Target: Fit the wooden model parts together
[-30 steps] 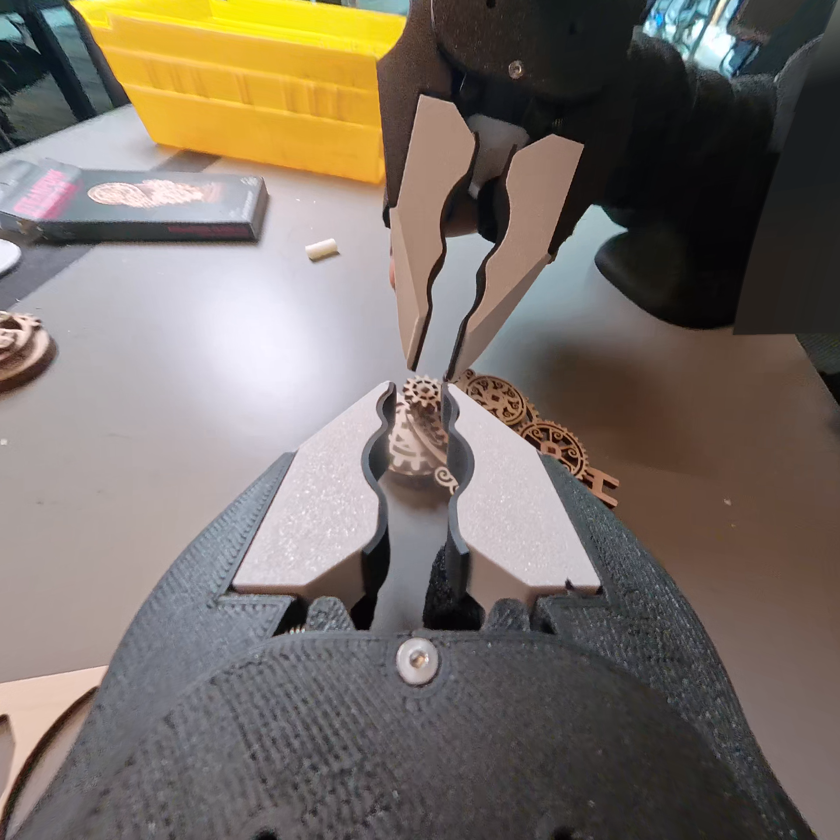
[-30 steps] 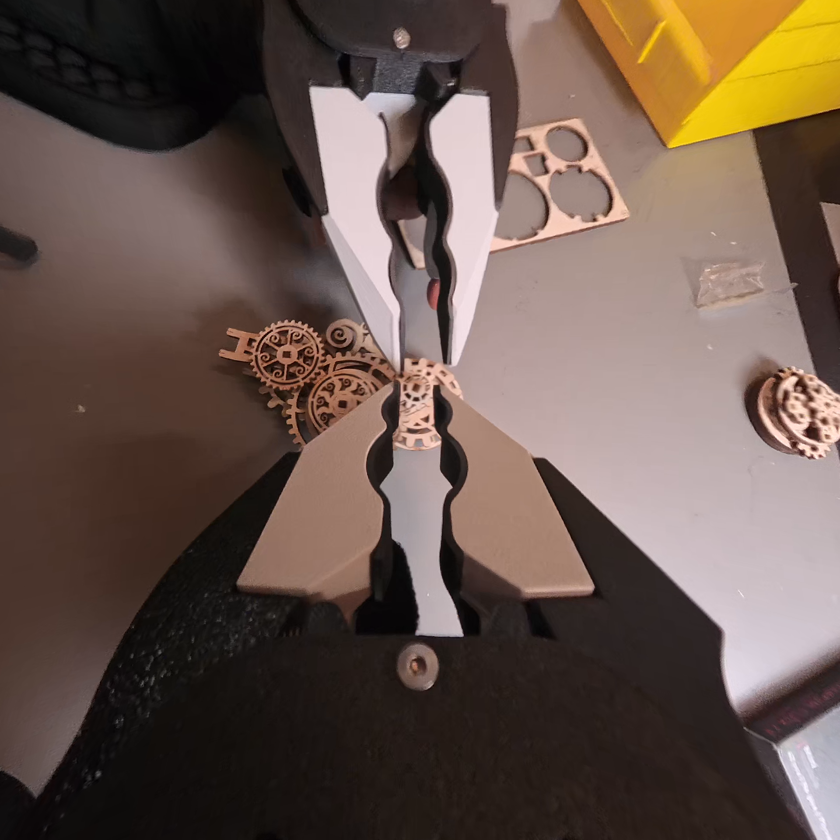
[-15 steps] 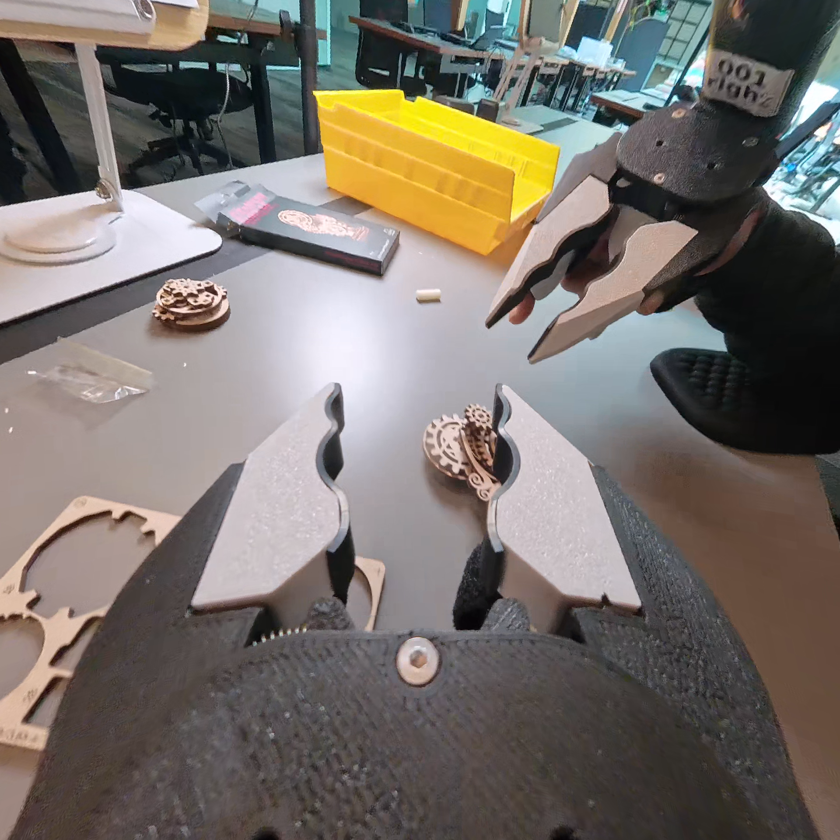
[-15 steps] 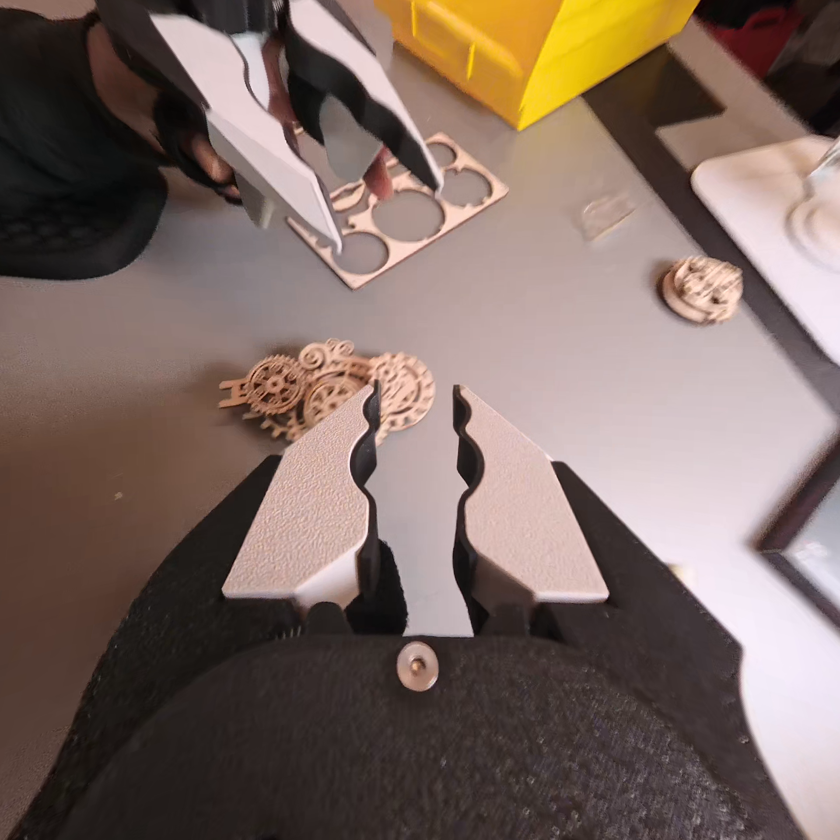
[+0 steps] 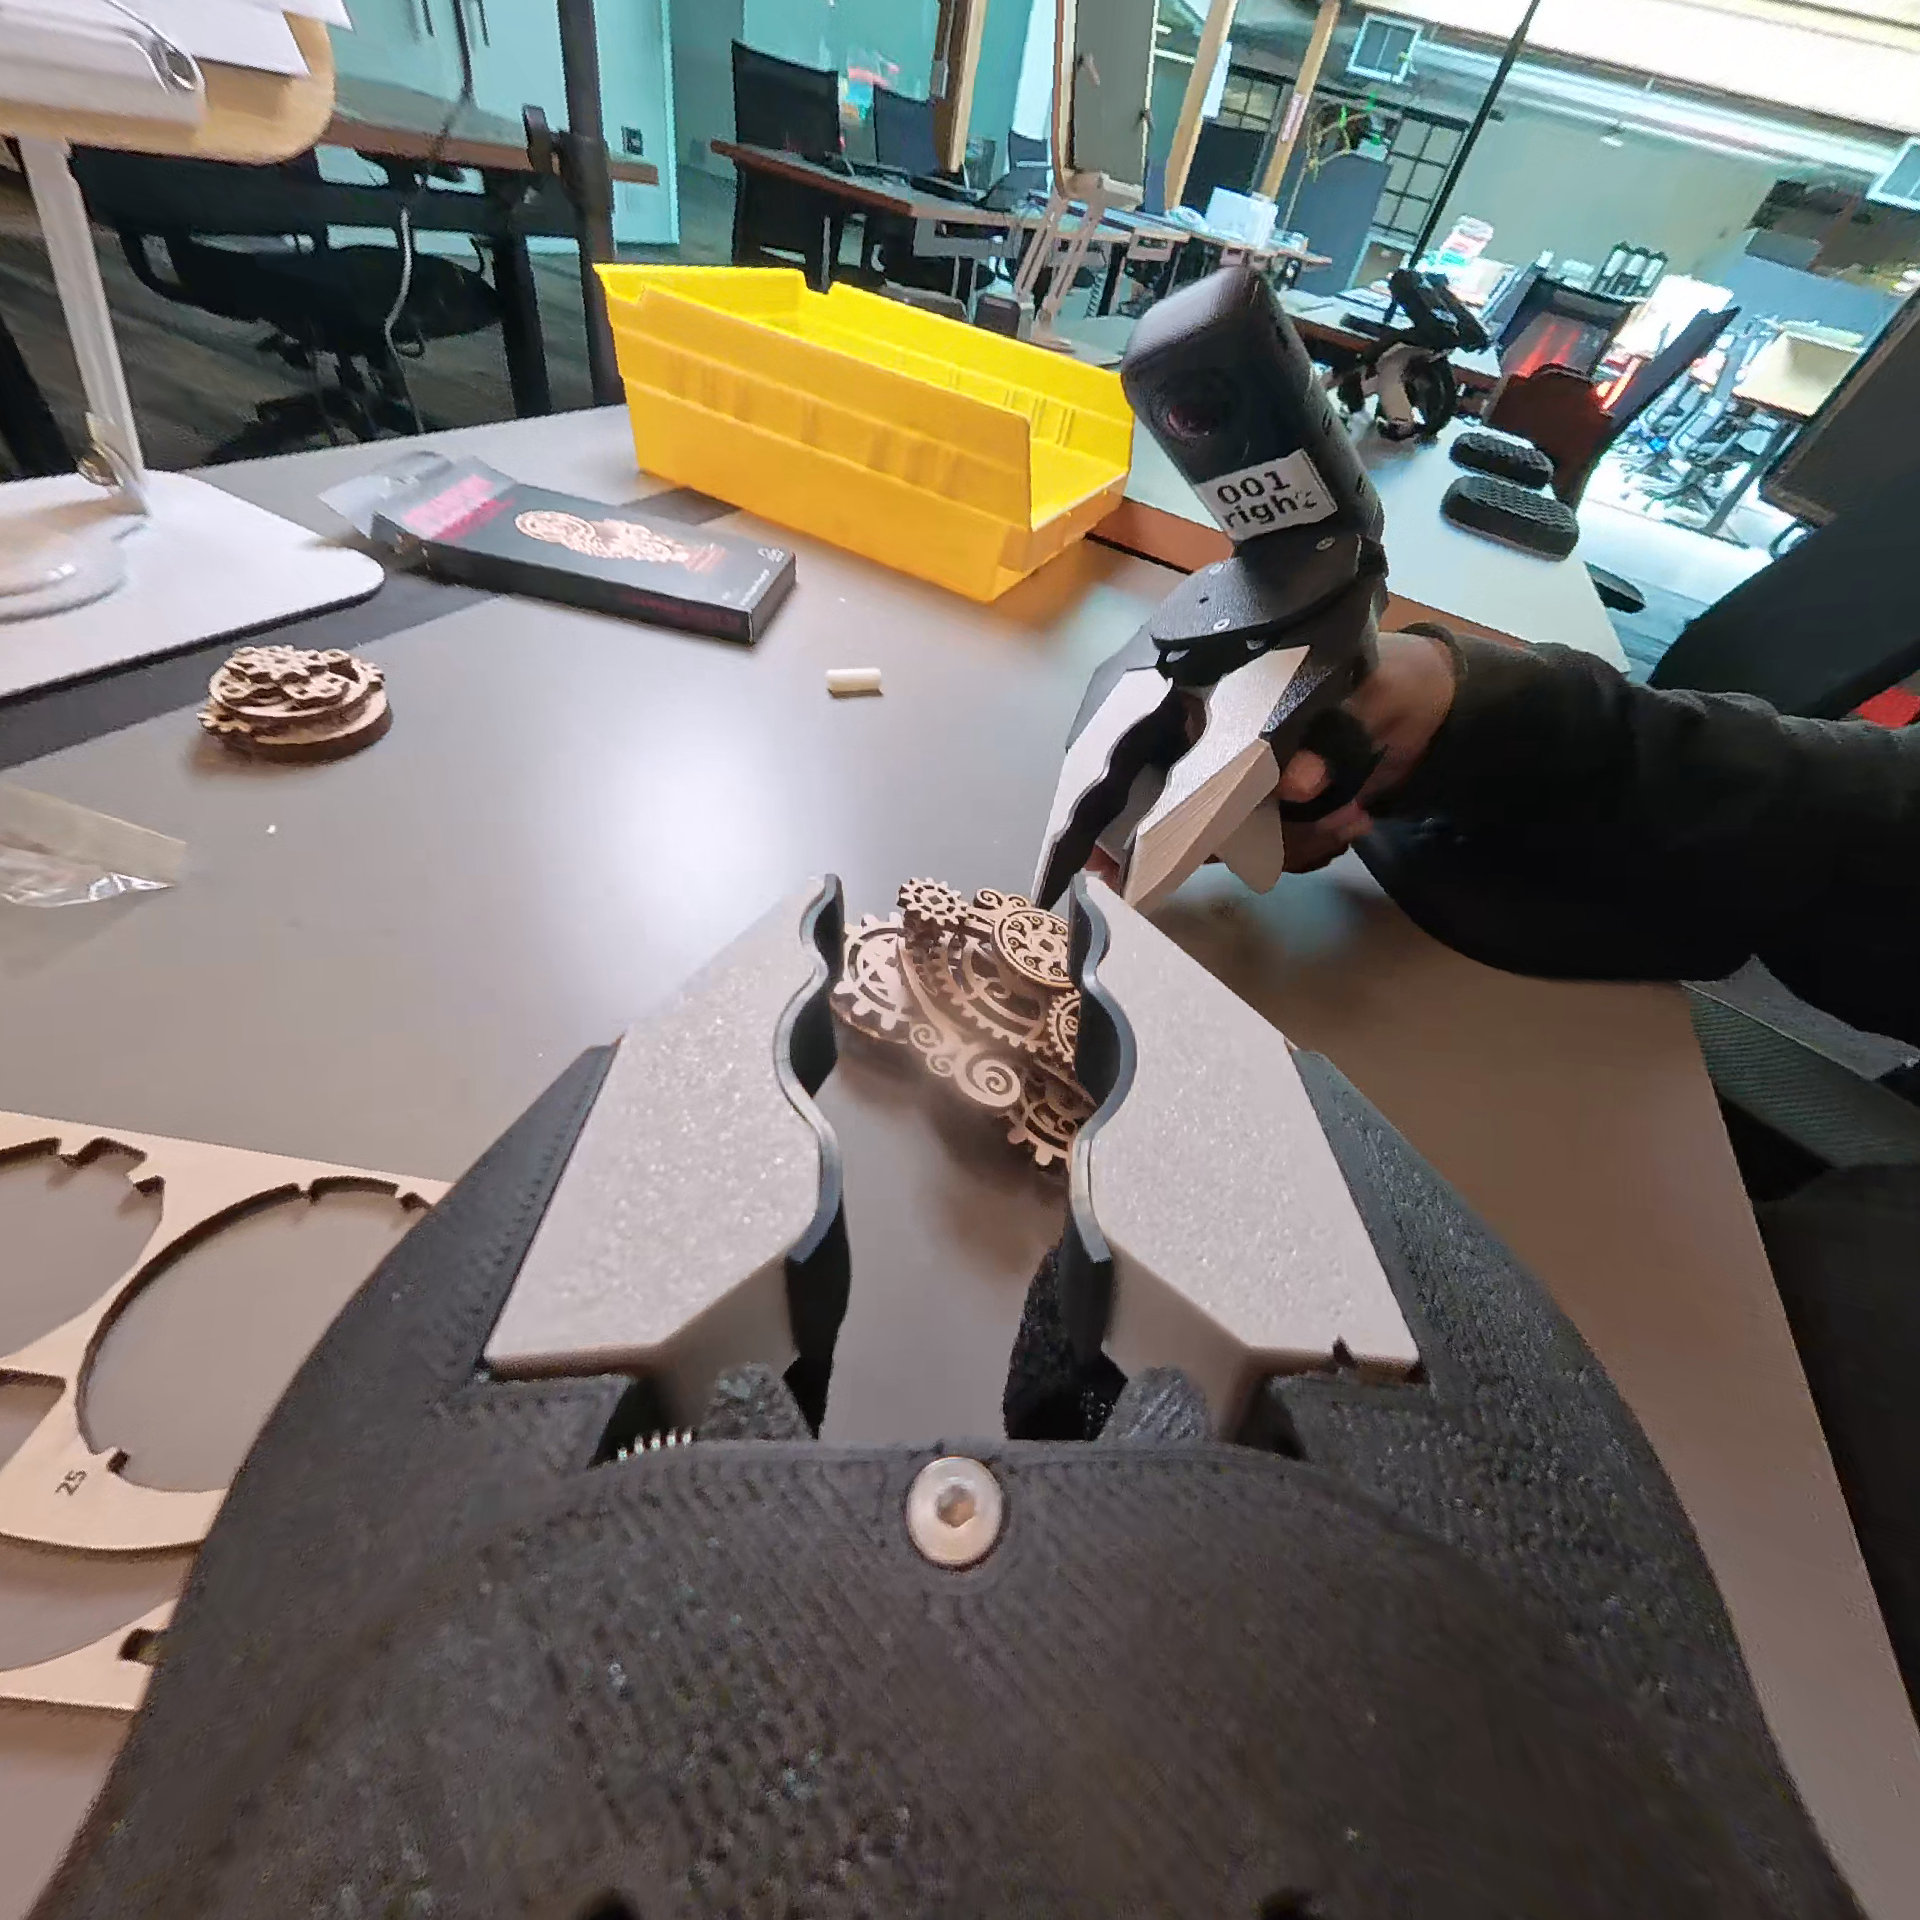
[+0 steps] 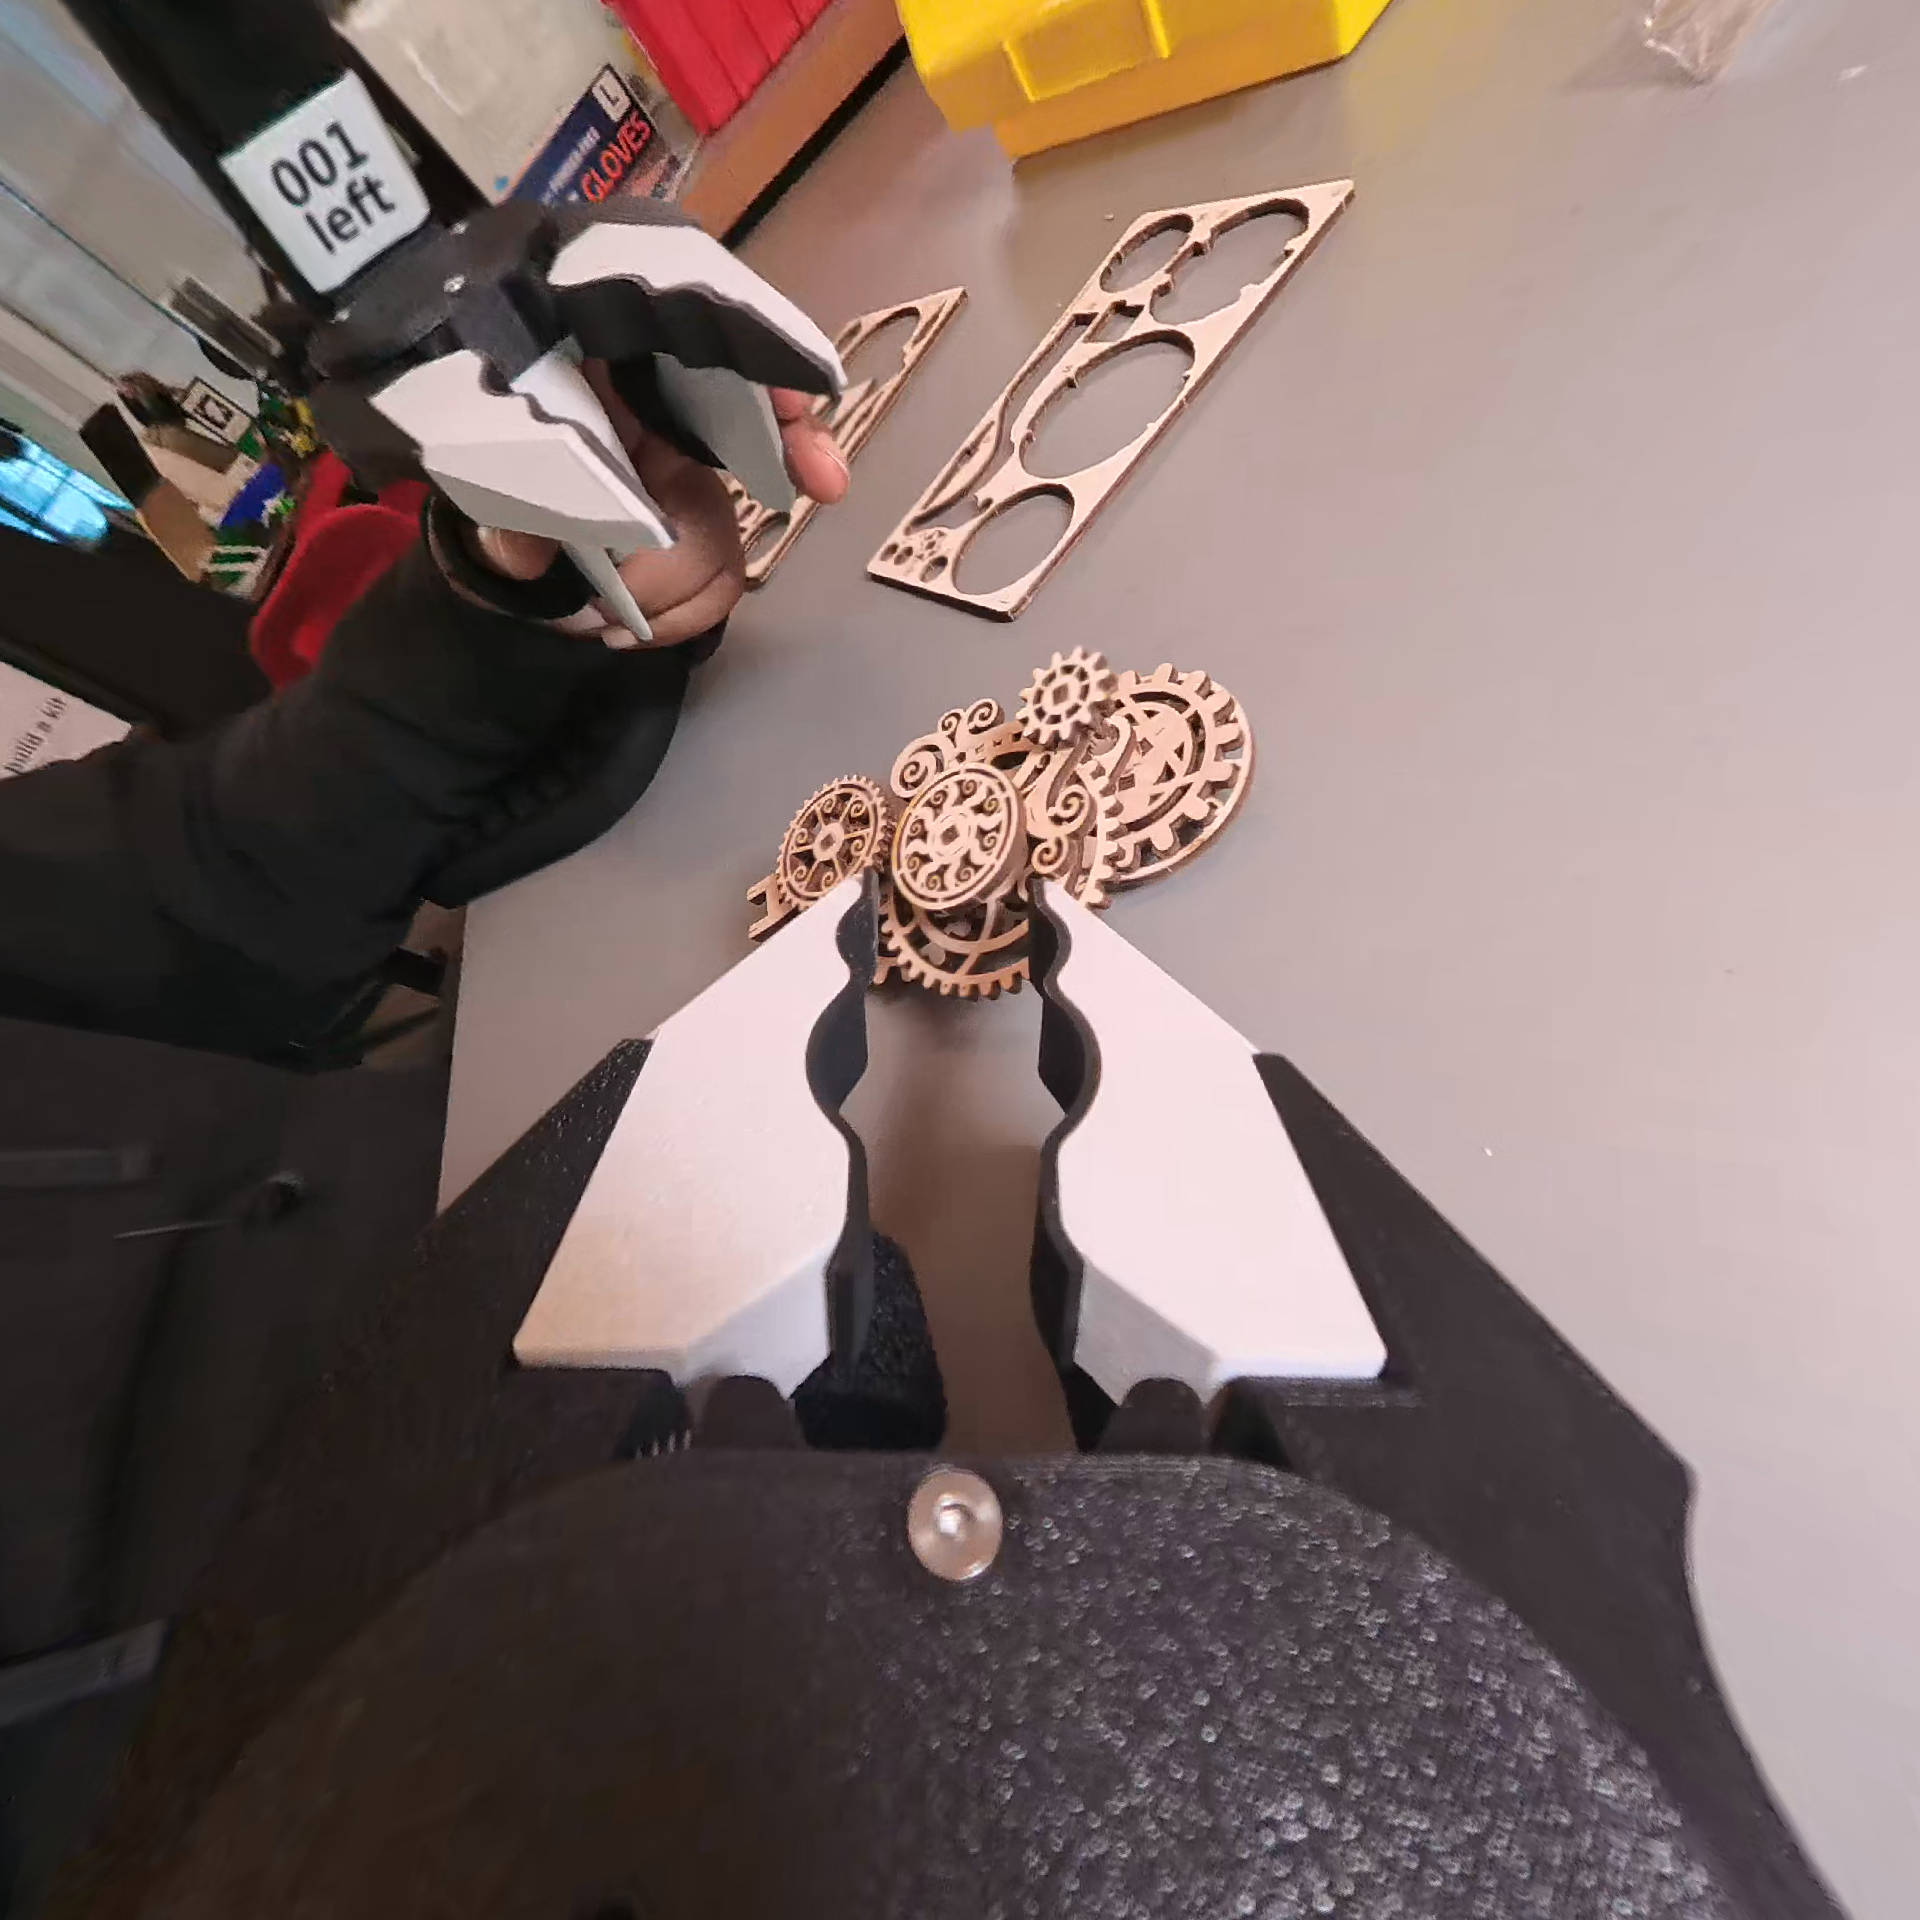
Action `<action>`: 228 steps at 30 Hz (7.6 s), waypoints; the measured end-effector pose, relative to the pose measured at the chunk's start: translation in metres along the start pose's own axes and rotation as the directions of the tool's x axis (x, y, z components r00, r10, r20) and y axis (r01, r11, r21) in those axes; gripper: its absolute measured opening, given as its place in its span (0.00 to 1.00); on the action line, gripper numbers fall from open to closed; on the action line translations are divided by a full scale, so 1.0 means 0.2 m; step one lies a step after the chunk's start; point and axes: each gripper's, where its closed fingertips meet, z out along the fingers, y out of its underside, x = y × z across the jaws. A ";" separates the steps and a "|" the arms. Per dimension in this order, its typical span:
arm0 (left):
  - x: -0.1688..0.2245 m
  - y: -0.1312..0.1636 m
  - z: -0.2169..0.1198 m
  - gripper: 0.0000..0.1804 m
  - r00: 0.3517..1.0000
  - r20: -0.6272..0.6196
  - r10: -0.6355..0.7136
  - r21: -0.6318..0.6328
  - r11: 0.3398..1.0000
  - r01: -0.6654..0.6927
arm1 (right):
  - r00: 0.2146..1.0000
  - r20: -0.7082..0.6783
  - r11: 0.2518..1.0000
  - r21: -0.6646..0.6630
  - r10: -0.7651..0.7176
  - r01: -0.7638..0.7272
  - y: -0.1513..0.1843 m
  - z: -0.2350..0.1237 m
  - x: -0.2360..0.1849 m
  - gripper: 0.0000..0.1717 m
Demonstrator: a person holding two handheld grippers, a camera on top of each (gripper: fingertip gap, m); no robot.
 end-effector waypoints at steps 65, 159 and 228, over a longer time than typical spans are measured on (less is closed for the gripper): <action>-1.90 -1.47 0.27 0.00 0.552 0.825 0.123 0.096 0.931 -0.351 | 0.673 -0.535 0.740 0.125 -0.511 0.661 -0.44 -0.17 0.40 0.09; -1.86 -1.02 0.25 0.00 0.546 0.825 0.149 -0.005 0.966 -0.257 | 0.641 -0.744 0.666 0.382 -0.190 0.641 -0.69 -0.57 0.37 0.36; -1.23 0.04 0.85 0.54 0.950 0.227 0.213 -0.560 0.827 -0.052 | 0.673 -0.712 0.713 0.366 -0.199 0.598 -0.65 -0.54 0.45 0.32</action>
